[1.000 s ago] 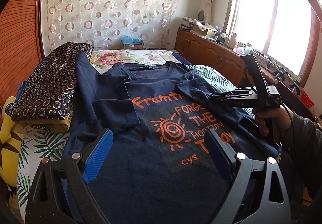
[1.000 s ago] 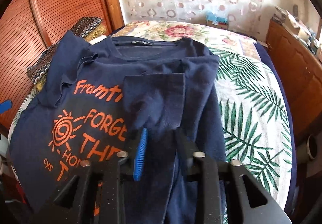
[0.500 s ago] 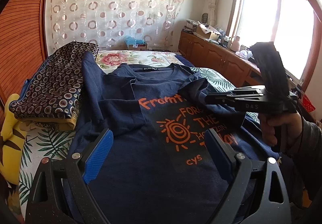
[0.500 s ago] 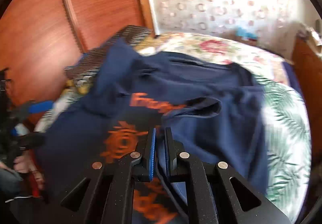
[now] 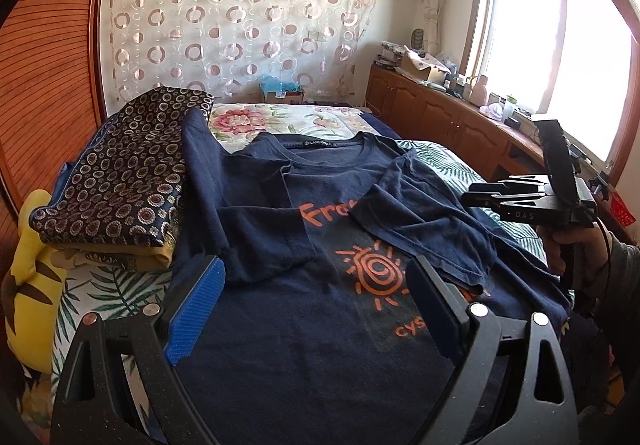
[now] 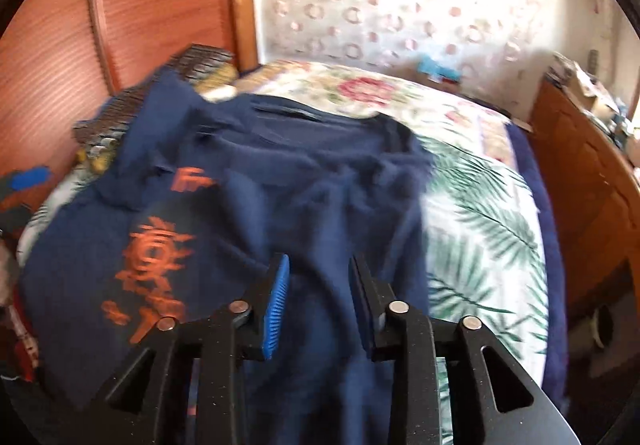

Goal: Fold small clothes

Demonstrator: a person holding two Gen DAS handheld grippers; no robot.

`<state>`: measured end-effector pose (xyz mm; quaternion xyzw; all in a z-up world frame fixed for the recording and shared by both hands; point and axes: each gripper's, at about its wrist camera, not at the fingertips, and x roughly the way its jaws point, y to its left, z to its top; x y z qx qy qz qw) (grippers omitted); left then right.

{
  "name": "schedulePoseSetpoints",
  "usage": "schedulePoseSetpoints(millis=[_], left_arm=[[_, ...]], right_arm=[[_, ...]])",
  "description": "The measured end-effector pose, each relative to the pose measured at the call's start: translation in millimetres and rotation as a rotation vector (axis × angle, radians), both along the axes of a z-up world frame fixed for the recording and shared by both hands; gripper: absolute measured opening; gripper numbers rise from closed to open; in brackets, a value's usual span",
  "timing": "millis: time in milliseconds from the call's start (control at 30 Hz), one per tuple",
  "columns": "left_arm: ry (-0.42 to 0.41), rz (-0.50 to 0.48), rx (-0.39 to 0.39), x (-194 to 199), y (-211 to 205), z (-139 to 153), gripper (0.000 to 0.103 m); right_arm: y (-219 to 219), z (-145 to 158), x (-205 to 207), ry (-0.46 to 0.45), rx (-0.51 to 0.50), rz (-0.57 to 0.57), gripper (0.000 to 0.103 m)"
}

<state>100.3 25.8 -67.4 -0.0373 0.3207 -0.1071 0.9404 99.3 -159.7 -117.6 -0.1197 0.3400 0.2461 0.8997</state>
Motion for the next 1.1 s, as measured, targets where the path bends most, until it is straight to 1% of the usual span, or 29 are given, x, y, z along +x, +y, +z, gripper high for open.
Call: schedulePoseSetpoints(millis=[100, 233, 400, 533, 633, 700, 733, 767, 800, 833, 900, 933, 1033, 1100], left_arm=[[0.000, 0.006, 0.022, 12, 6, 2, 0.093], [0.001, 0.013, 0.055, 31, 13, 3, 0.093], [0.016, 0.025, 0.051, 49, 20, 2, 0.093], [0.019, 0.022, 0.049, 60, 22, 3, 0.093], [0.026, 0.022, 0.056, 70, 22, 3, 0.093], [0.031, 0.030, 0.066, 76, 25, 3, 0.093], [0.032, 0.032, 0.066, 79, 27, 3, 0.093], [0.034, 0.034, 0.064, 82, 29, 3, 0.093], [0.037, 0.036, 0.065, 85, 31, 3, 0.093], [0.037, 0.040, 0.068, 87, 32, 3, 0.093], [0.043, 0.048, 0.074, 93, 36, 4, 0.093], [0.045, 0.049, 0.075, 96, 37, 4, 0.093], [0.046, 0.055, 0.081, 104, 42, 7, 0.093], [0.044, 0.061, 0.089, 109, 44, 10, 0.093]], right_arm=[[-11, -6, 27, 0.022, -0.010, -0.054, 0.035], [-10, -6, 56, 0.034, -0.001, -0.051, 0.035], [4, -16, 91, 0.062, -0.016, -0.043, 0.035], [25, -20, 108, 0.066, -0.021, -0.013, 0.035], [31, -24, 121, 0.081, -0.025, -0.007, 0.035], [32, -29, 129, 0.095, -0.048, -0.017, 0.035], [33, -29, 128, 0.082, -0.058, -0.010, 0.027], [36, -30, 126, 0.073, -0.079, 0.007, 0.020], [40, -31, 124, 0.059, -0.094, 0.027, 0.009], [42, -32, 122, 0.055, -0.100, 0.047, 0.005], [40, -31, 120, 0.048, -0.112, 0.052, 0.003], [36, -27, 120, 0.044, -0.095, 0.053, 0.003], [17, -10, 122, 0.022, -0.069, 0.037, 0.003], [2, -1, 127, 0.003, -0.076, 0.011, 0.003]])
